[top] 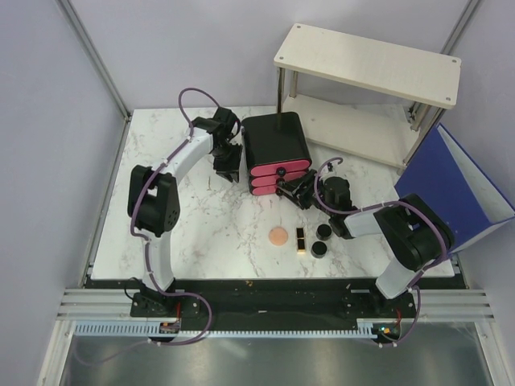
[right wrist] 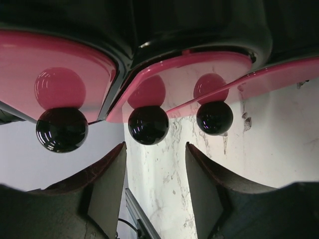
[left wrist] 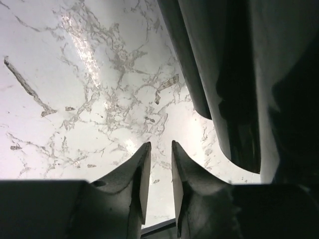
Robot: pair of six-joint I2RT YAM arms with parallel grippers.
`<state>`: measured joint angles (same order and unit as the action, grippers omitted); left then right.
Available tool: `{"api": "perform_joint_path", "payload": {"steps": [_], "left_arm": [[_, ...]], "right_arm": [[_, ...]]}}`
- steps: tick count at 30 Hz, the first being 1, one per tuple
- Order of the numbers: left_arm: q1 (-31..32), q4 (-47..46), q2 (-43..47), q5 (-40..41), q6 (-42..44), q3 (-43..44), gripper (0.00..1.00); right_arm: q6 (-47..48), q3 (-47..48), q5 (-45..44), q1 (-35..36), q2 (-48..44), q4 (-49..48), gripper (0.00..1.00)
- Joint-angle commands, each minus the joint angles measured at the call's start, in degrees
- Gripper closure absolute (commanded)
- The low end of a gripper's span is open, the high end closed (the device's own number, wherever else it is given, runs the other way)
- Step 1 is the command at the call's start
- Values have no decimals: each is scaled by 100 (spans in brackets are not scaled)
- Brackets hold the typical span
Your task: Organize the makeup
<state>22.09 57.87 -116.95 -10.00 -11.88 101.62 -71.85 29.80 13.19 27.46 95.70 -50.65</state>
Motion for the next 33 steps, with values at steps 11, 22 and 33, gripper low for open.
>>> {"api": "perform_joint_path", "payload": {"steps": [11, 22, 33], "left_arm": [[-108, -100, 1770, 1176, -148, 50, 60], [-20, -565, 1500, -608, -122, 823, 97], [437, -1040, 920, -1232, -367, 1105, 98]], "right_arm": [[31, 474, 52, -31, 89, -235, 42], [49, 386, -18, -39, 159, -243, 43], [22, 342, -132, -39, 151, -252, 45]]}}
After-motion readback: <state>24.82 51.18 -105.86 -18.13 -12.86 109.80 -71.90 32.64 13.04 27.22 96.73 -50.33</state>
